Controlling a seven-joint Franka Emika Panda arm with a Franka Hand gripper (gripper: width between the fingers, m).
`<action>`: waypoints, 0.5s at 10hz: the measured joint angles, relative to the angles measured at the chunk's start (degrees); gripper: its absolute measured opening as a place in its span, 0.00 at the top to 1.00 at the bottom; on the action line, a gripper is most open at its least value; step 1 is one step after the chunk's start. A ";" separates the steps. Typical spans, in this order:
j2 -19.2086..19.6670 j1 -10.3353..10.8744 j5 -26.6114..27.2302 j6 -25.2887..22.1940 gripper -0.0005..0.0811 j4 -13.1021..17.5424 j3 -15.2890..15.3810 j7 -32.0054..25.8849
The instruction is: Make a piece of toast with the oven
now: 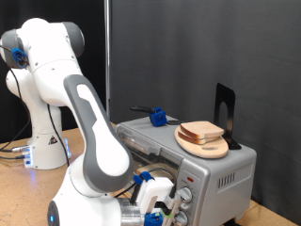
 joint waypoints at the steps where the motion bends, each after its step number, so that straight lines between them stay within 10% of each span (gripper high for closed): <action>1: -0.04 -0.44 1.89 -0.04 0.88 -0.61 0.23 -2.10; 5: -1.13 -4.27 9.72 -4.01 0.90 -2.07 1.62 -7.87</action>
